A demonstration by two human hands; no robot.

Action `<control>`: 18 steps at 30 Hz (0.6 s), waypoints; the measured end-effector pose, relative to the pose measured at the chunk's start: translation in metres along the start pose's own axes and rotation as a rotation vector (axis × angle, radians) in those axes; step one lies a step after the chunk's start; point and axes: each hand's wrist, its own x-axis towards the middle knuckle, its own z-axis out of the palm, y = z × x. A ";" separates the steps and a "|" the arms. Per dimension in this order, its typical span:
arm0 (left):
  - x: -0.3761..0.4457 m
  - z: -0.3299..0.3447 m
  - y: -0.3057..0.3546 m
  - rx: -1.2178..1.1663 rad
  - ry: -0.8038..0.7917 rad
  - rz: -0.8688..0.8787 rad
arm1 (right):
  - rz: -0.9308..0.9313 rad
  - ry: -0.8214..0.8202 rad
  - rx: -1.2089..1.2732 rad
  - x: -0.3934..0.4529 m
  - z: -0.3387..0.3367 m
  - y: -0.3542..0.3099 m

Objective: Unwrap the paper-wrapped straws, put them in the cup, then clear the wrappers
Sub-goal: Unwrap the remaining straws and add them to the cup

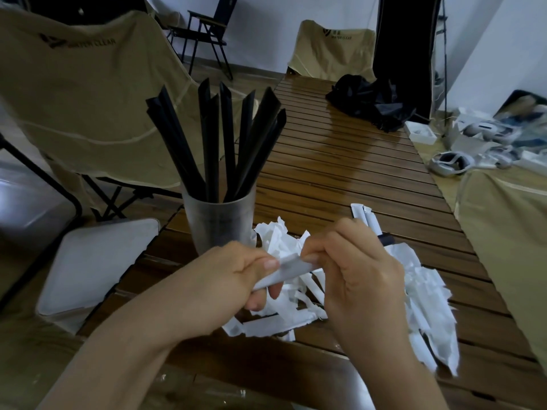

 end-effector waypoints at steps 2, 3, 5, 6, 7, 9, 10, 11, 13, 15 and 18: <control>0.000 -0.001 0.000 -0.049 -0.005 0.000 | -0.008 -0.006 0.004 0.000 -0.002 0.000; 0.001 -0.001 -0.001 -0.042 0.012 0.001 | -0.016 -0.010 -0.002 -0.001 -0.002 0.001; 0.002 0.000 -0.004 0.001 0.057 -0.008 | -0.034 -0.022 -0.034 -0.002 0.001 0.001; 0.002 0.001 -0.006 0.028 0.075 -0.005 | -0.034 -0.031 -0.050 -0.003 0.002 0.002; 0.002 0.001 -0.007 0.045 0.089 0.010 | -0.026 -0.043 -0.064 -0.003 0.003 0.002; 0.001 0.000 -0.009 0.049 0.108 0.046 | 0.004 -0.068 -0.075 -0.004 0.001 0.006; 0.000 -0.001 -0.008 0.062 0.124 0.057 | 0.024 -0.082 -0.070 -0.004 0.000 0.008; 0.000 -0.001 -0.009 0.081 0.148 0.060 | 0.044 -0.099 -0.059 -0.005 0.000 0.010; 0.000 -0.001 -0.007 0.119 0.195 0.058 | 0.070 -0.131 -0.037 -0.004 0.001 0.012; 0.000 -0.001 -0.005 0.147 0.210 0.048 | 0.076 -0.156 -0.034 -0.005 0.003 0.013; 0.001 0.000 -0.007 0.208 0.228 0.038 | 0.061 -0.194 -0.043 -0.006 0.005 0.015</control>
